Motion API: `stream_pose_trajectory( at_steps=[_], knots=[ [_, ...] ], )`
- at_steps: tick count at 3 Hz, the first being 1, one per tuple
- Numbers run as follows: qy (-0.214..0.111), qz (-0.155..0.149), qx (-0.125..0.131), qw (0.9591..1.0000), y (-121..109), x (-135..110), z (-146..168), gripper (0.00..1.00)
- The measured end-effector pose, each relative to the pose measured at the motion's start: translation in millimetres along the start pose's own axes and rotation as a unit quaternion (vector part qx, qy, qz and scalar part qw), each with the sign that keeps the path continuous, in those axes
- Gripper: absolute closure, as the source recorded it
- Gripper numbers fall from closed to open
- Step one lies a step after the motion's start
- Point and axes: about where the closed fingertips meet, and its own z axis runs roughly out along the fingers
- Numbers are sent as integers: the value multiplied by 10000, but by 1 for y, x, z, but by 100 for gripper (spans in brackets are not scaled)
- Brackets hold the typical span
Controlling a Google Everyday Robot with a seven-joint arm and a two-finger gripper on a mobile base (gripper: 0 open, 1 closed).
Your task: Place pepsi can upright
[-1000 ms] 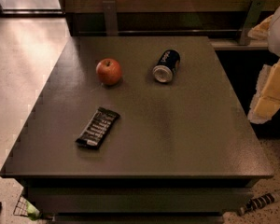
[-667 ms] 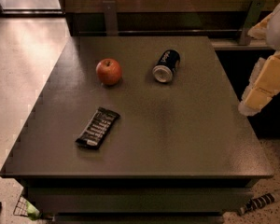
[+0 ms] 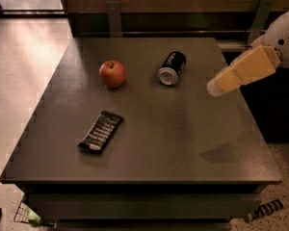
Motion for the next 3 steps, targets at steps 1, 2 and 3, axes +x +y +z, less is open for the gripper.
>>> stream_pose_trajectory(
  at_steps=[1,2,3],
  knots=[
    [-661,769,86,9948,-15,-24,11,0],
    [-983,1370,78,9857,-38,-49,26,0],
    [-951,1642,3,9818,-64,-72,35,0]
  ],
)
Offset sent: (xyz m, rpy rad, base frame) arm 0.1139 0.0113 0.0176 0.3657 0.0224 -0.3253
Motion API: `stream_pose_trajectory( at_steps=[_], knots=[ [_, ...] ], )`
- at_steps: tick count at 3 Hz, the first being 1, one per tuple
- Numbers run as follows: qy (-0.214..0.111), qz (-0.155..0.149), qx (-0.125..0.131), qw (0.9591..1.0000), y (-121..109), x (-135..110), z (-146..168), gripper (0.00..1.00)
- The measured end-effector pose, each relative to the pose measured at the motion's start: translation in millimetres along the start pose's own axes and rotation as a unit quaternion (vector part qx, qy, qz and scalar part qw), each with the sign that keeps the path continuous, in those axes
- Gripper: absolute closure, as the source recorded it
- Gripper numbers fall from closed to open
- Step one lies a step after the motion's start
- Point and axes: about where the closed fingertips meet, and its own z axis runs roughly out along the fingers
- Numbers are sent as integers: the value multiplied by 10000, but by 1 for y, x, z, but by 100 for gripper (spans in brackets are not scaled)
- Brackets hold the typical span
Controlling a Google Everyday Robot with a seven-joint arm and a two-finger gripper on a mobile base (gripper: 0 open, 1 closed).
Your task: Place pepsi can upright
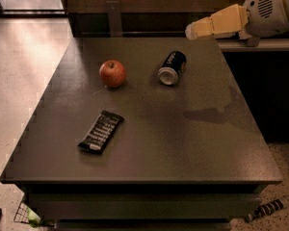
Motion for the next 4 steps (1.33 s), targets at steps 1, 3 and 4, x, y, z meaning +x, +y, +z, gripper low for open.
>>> stream_pose_trajectory(
  at_steps=[1,3,4],
  knots=[
    [3,-1,0,10000,0,1,0,0],
    [361,501,736,9954,-13,-13,41,0],
    [698,779,1320,9857,-25,-16,64,0]
  ],
)
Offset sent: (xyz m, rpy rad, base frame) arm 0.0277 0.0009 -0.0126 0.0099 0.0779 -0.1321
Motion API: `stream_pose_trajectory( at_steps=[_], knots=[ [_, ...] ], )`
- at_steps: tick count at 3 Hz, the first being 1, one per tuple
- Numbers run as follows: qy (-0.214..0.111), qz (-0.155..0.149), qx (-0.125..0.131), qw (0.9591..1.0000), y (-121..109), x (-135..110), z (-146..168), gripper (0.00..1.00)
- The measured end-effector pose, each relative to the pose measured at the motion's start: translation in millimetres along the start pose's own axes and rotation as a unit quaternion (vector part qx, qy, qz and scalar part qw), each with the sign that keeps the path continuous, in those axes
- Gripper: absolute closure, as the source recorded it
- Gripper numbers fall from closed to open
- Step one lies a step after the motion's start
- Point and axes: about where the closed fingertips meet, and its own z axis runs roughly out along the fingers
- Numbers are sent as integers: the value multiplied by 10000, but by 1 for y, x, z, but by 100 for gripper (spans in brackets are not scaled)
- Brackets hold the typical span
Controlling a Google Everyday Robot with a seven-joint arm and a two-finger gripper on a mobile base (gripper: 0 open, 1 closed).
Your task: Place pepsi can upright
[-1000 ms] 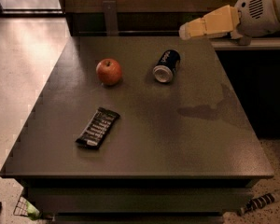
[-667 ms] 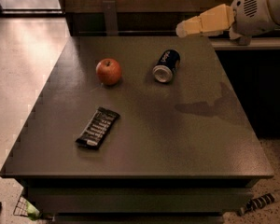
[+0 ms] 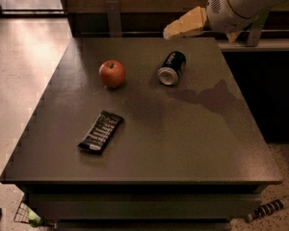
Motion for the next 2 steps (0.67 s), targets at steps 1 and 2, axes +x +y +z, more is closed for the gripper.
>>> stream_pose_trajectory(
  at_steps=[1,2],
  knots=[
    [449,263,522,9973,1,-3,30,0],
    [1154,486,972,9874,-5,2,70,0]
  ],
)
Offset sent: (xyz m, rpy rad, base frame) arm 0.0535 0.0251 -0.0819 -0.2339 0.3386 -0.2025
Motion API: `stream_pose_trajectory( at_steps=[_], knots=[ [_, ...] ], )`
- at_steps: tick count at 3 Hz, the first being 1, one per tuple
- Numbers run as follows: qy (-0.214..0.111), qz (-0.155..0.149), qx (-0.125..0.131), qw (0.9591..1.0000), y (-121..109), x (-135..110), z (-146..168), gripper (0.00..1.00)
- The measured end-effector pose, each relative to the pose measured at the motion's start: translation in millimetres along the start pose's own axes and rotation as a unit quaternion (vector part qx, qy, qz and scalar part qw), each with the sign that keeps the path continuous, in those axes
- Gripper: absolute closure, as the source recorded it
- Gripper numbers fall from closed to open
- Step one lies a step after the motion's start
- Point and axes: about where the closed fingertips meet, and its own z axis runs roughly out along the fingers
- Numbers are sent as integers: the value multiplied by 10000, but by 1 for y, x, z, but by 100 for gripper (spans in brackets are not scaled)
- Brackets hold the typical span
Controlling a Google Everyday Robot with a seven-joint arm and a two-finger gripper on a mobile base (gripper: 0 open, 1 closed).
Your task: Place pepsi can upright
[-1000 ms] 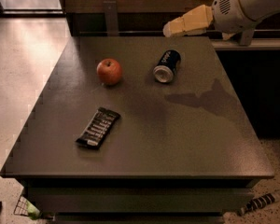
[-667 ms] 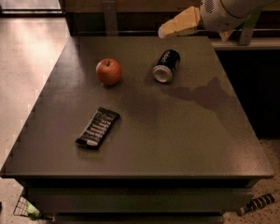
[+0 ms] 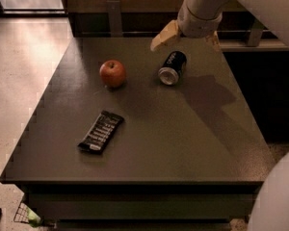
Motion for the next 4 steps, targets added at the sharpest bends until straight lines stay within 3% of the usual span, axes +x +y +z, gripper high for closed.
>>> stream_pose_trajectory(
  at_steps=[2,4],
  knots=[
    [755,133,3,9971,-3,0,37,0],
    [1138,127,-75,9934,-3,-2,55,0]
  ],
)
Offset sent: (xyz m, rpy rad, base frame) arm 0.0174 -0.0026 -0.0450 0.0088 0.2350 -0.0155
